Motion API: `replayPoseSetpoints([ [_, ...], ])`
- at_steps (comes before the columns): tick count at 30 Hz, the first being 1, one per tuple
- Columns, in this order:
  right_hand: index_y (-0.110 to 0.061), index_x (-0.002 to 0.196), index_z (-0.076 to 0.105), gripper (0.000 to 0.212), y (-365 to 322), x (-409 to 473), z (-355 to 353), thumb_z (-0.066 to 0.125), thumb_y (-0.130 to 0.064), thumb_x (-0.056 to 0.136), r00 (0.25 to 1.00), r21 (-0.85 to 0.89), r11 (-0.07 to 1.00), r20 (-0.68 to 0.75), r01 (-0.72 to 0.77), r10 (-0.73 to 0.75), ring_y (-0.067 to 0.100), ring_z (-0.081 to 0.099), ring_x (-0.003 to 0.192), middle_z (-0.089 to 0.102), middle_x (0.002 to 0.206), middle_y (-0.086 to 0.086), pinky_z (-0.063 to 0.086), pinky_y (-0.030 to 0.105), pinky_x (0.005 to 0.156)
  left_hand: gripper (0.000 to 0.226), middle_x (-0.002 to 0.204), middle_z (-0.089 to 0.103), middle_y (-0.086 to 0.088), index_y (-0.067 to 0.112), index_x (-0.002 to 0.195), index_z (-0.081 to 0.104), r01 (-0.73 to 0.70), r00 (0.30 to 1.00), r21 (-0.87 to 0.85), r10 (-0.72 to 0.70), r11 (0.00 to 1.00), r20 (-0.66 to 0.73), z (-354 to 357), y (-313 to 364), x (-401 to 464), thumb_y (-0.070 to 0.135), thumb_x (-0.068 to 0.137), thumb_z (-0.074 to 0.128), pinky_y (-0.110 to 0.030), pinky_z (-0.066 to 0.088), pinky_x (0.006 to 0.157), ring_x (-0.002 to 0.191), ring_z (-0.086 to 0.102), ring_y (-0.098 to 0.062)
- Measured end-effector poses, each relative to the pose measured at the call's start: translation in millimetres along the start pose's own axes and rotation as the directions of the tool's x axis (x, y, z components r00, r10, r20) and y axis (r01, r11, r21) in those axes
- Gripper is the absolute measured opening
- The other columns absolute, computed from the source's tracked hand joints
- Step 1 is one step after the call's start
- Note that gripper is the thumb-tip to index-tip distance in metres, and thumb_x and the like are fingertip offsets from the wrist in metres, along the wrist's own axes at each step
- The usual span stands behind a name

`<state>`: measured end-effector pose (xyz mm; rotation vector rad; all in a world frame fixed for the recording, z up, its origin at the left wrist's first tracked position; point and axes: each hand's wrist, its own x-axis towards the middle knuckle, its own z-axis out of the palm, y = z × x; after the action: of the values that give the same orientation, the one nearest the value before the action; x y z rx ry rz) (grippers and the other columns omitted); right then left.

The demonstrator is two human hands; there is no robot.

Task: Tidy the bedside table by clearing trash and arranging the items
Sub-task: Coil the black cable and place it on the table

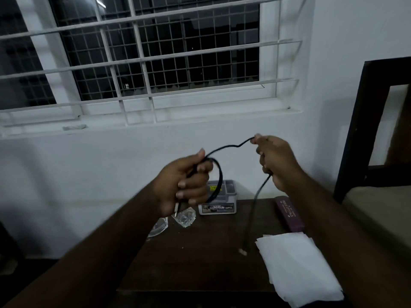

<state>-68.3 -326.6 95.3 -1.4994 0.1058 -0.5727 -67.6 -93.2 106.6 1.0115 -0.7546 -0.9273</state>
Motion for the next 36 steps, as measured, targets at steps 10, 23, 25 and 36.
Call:
replayPoseSetpoints([
  [10,-0.026,0.095,0.073,0.02,-13.3,-60.3,26.2,0.053,-0.032,0.097,0.58,-0.458,0.852,0.777,0.256,0.244,0.0,0.043,0.042,0.056,0.069,-0.006,0.034,0.019,0.044,0.029,0.052,0.053,0.002,0.008,0.091,0.053,-0.26,0.513,0.585,0.623,0.768,-0.59,-17.2,19.4,29.8,0.028,0.104,0.036,-0.03,0.056,0.058,0.05,0.062,-0.019],
  [23,-0.016,0.099,0.073,0.013,1.3,-30.6,1.2,0.061,-0.015,0.093,0.813,-0.253,0.877,0.538,0.41,-0.225,-0.002,0.048,0.042,0.065,0.061,-0.016,0.036,0.01,0.045,0.037,0.034,0.031,0.009,0.016,0.07,0.051,-0.005,0.994,-0.076,-0.004,0.997,-0.113,10.5,-22.2,14.9,0.041,0.095,0.043,-0.022,0.037,0.037,0.026,0.022,-0.007],
  [25,-0.019,0.111,0.069,0.02,15.2,-33.8,6.2,0.054,-0.013,0.097,0.807,-0.261,0.91,0.579,0.322,-0.119,-0.001,0.042,0.04,0.06,0.055,-0.014,0.035,0.014,0.042,0.036,0.035,0.032,0.008,0.016,0.071,0.051,-0.096,0.988,-0.119,0.079,0.988,-0.136,10.2,-18.3,16.7,0.039,0.097,0.042,-0.022,0.036,0.037,0.027,0.02,-0.008],
  [36,-0.024,0.092,0.061,0.015,-6.5,-76.4,28.6,0.048,-0.023,0.1,0.529,-0.486,0.662,0.834,0.571,0.156,-0.002,0.05,0.054,0.055,0.075,-0.01,0.042,0.017,0.061,0.034,0.053,0.059,0.0,0.006,0.085,0.055,-0.034,0.573,0.531,0.451,0.847,-0.684,-18.6,-31.2,25.2,0.033,0.102,0.041,-0.029,0.049,0.054,0.048,0.06,-0.02],
])
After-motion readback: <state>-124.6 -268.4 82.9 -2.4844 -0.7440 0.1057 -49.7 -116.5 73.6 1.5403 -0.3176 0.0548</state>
